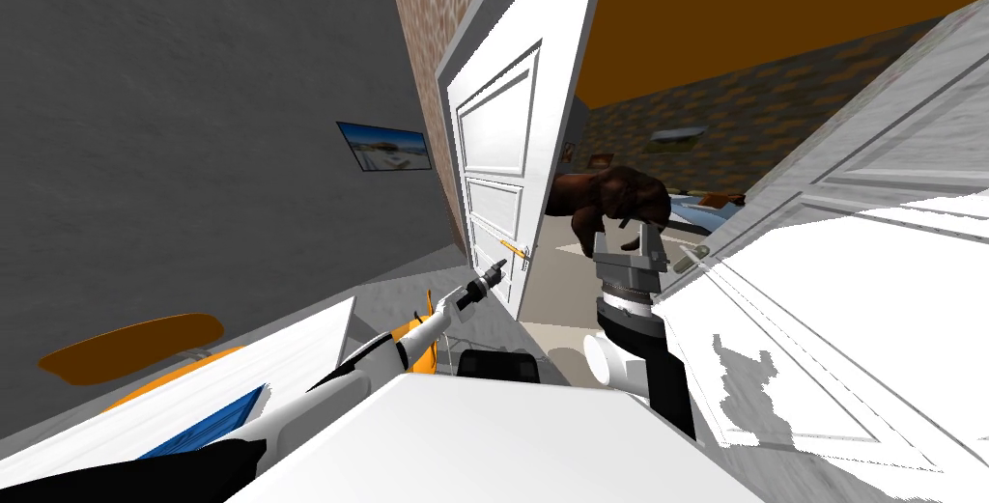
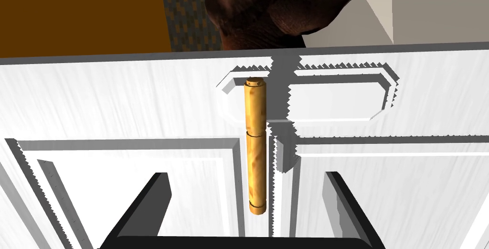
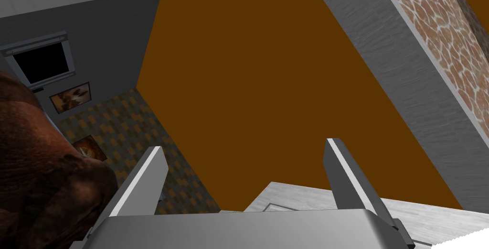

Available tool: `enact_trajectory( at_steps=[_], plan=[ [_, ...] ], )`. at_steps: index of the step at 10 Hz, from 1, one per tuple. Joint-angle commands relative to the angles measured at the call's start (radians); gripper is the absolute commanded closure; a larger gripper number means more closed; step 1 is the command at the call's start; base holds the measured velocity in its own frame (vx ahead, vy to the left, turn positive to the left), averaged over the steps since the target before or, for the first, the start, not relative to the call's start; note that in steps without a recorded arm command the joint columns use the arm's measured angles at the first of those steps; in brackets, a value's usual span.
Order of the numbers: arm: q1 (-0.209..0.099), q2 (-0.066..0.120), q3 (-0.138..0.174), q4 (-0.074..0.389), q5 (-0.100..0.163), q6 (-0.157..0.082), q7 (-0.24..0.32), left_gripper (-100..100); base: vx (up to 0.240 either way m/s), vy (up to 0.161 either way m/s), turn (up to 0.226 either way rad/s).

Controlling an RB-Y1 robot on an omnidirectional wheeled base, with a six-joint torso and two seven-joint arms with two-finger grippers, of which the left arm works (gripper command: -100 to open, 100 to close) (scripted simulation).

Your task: Push the door open

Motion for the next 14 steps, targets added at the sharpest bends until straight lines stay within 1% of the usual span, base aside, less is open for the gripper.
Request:
enact_trajectory(
  at_steps=[1, 2, 11, 12, 14],
  plan=[
    [0.000, 0.000, 0.000, 0.000, 0.000, 0.000, 0.000, -100, 0.015, 0.000, -0.003],
    [-0.001, 0.009, -0.006, -0.002, 0.000, -0.005, 0.008, -100, 0.008, -0.003, 0.023],
    [-0.001, 0.009, -0.006, -0.002, 0.000, -0.005, 0.008, -100, 0.003, 0.000, 0.003],
    [-0.001, 0.017, -0.011, -0.004, -0.001, -0.011, 0.016, -100, 0.008, -0.004, 0.027],
    [-0.001, 0.017, -0.011, -0.004, -0.001, -0.011, 0.016, -100, 0.021, -0.003, 0.018]
  ],
)
